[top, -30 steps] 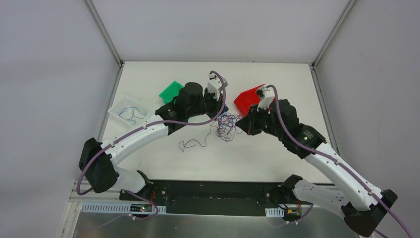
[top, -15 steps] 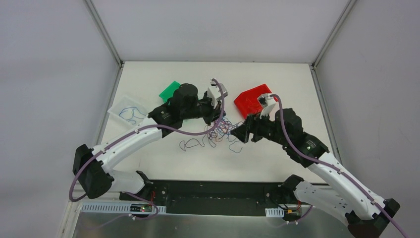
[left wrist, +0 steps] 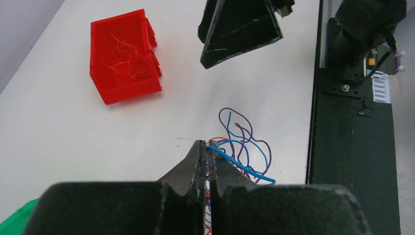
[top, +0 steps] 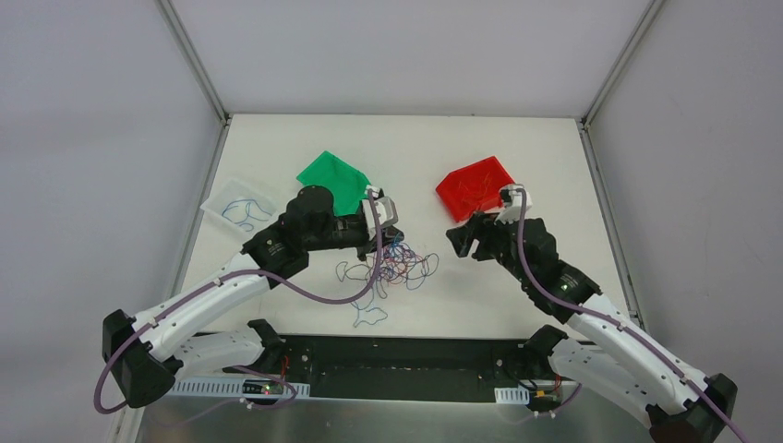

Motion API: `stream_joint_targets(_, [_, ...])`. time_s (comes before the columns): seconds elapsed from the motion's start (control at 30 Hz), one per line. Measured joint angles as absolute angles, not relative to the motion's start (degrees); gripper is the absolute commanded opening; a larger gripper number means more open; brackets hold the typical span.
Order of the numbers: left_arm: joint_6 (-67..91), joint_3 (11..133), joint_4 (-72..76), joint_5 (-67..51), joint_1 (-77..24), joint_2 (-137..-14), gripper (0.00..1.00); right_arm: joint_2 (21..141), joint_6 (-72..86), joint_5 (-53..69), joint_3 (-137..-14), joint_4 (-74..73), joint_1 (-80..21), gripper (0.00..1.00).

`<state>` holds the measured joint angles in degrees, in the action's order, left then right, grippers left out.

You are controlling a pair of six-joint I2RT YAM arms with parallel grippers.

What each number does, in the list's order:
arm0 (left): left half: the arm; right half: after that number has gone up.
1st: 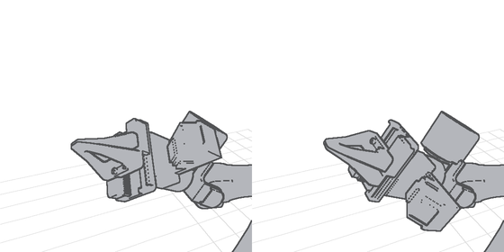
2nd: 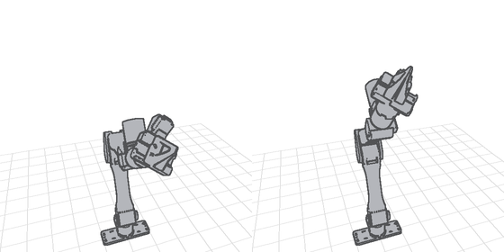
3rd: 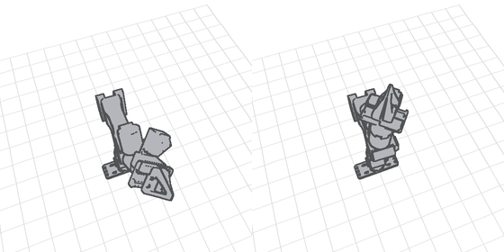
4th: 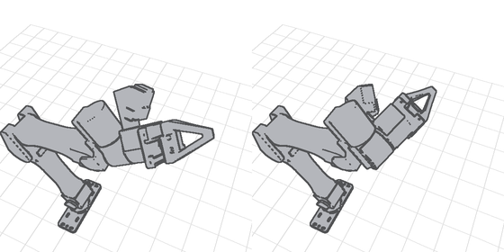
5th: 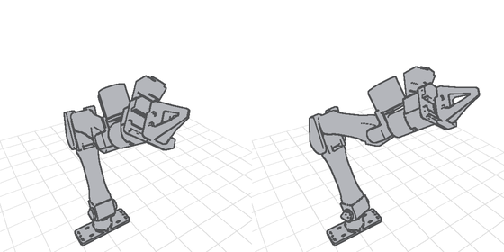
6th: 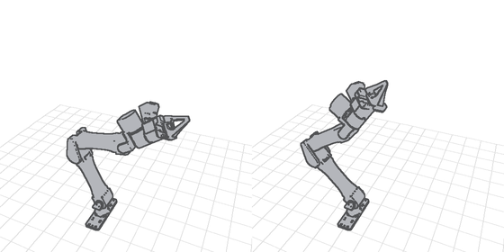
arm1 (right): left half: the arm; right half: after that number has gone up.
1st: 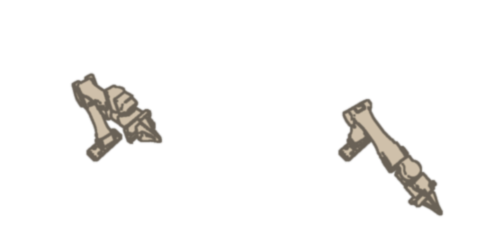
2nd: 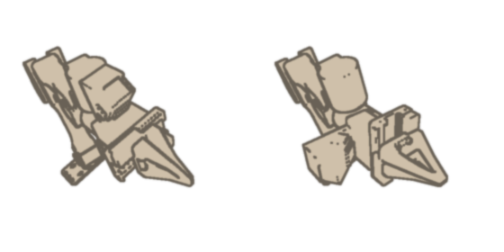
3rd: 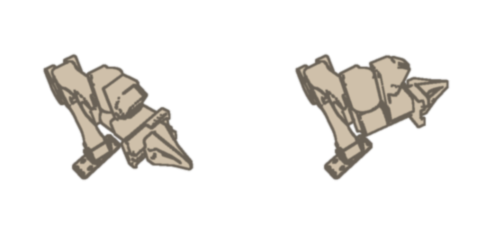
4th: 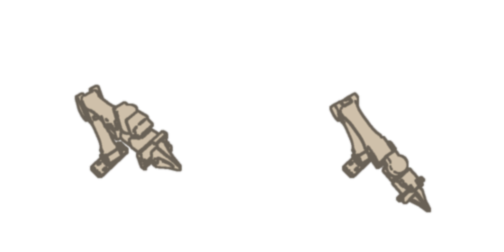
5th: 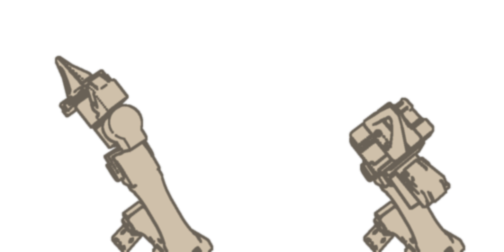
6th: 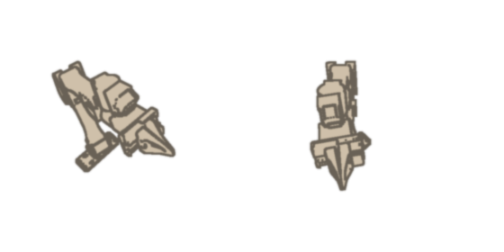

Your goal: Untangle the cables

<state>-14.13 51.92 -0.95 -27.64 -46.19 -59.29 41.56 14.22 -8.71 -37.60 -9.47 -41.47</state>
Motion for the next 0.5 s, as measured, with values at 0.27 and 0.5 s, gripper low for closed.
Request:
stream_joint_targets(0.27, [-17.47,49.23,-1.96,-33.85,-46.19,-55.79,0.00,43.33,8.71,-1.13,-31.77,-0.84,-41.43,0.78])
stream_joint_targets(0.5, [-20.84,47.94,-3.36,-39.83,-46.19,-54.30,0.00,47.86,4.12,6.92,-29.85,4.56,-41.45,0.78])
